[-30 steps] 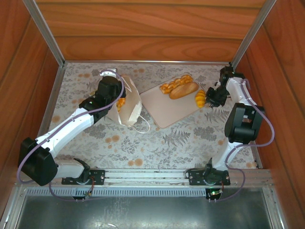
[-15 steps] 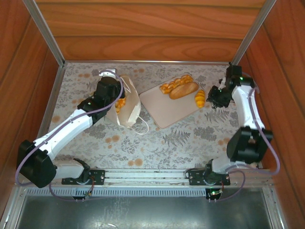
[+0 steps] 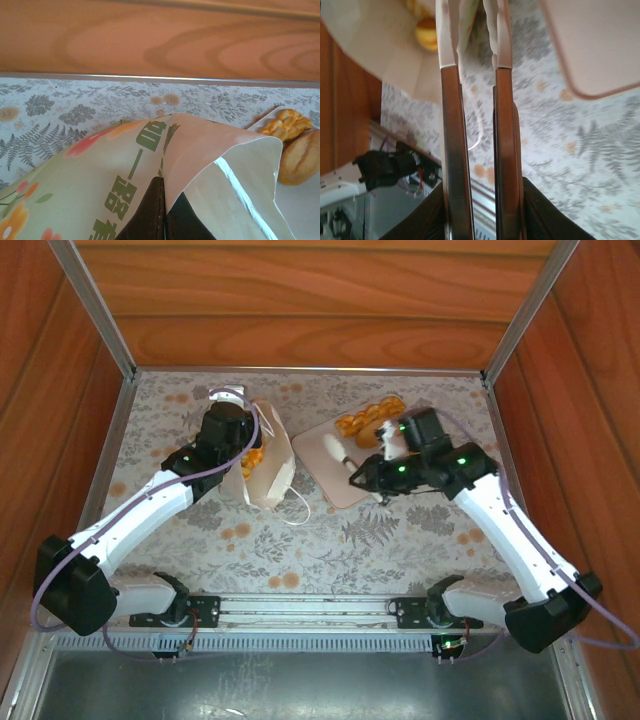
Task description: Take the fake bread out of the paper bag
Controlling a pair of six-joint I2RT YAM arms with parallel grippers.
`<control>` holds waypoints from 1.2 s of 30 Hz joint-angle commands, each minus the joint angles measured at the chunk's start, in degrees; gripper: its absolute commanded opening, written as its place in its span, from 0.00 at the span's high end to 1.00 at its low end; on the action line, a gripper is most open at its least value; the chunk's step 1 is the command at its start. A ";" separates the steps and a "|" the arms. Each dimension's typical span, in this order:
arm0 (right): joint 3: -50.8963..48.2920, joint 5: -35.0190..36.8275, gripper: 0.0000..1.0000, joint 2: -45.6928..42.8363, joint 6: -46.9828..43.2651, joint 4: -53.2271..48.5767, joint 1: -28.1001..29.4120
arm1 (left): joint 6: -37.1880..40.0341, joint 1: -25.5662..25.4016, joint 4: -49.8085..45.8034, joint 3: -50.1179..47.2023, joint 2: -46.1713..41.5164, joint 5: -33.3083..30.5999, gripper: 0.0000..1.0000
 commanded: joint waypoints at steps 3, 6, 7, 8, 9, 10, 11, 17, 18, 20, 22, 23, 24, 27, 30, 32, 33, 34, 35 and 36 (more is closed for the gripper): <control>4.26 2.59 0.64 7.46 3.81 6.62 11.16 | 0.61 0.48 0.15 1.04 -0.42 0.32 1.00; 8.15 2.20 0.63 13.07 3.52 7.50 14.58 | 0.53 0.54 -0.03 1.18 -0.23 0.47 1.00; 9.21 1.81 0.63 14.89 3.61 7.57 14.88 | 0.42 0.54 0.05 1.09 -0.28 0.65 1.00; 10.03 1.74 0.63 16.64 3.62 7.77 14.92 | 0.51 0.54 0.20 1.05 -0.25 0.91 1.00; 10.73 1.84 0.63 18.04 3.62 7.81 14.98 | 0.53 0.61 0.32 0.93 -0.28 1.10 1.00; 11.71 2.21 0.62 19.59 3.55 7.88 14.98 | 0.54 0.56 0.34 0.98 -0.31 1.28 1.00; 12.92 2.64 0.62 21.15 3.54 7.72 14.98 | 0.53 0.59 0.32 0.89 -0.22 1.52 1.00; 18.96 3.86 0.57 29.79 3.44 7.64 14.93 | 0.62 0.56 0.57 0.53 -0.35 2.67 1.00; 20.08 4.17 0.56 31.16 3.32 7.29 14.98 | 0.61 0.55 0.65 0.43 -0.36 2.74 1.00; 21.83 4.58 0.55 33.33 3.19 6.92 14.89 | 0.56 0.60 0.82 0.38 -0.41 3.06 1.00; 23.20 4.82 0.53 35.22 3.39 6.48 14.81 | 0.63 0.56 0.95 0.29 -0.46 3.38 1.00; 23.77 4.77 0.53 36.19 3.45 6.36 14.74 | 0.64 0.54 0.84 0.25 -0.42 3.42 1.00; 24.14 4.34 0.53 36.97 3.70 6.61 14.72 | 0.63 0.57 0.88 0.21 -0.49 3.47 1.00; 24.47 2.87 0.52 38.58 4.45 8.16 14.55 | 0.63 0.55 0.81 -0.18 -0.67 3.43 1.00; 24.41 0.82 0.51 39.65 4.97 9.76 14.38 | 0.39 0.54 1.05 -0.51 -0.89 3.42 1.00; 24.56 -0.57 0.51 40.45 5.12 10.46 14.19 | 0.24 0.54 1.25 -0.89 -0.95 3.42 1.00; 24.65 -0.97 0.51 40.87 5.12 10.73 14.09 | 0.13 0.54 1.29 -0.97 -1.01 3.42 1.00; 24.80 -1.11 0.51 41.21 5.12 10.83 14.08 | 0.05 0.56 1.28 -1.11 -1.06 3.42 1.00; 24.86 -1.27 0.51 41.51 5.08 10.86 13.92 | -0.05 0.57 1.30 -1.13 -1.02 3.49 1.00; 24.98 -1.53 0.51 41.75 4.97 11.17 13.87 | -0.03 0.54 1.30 -1.20 -1.06 3.67 1.00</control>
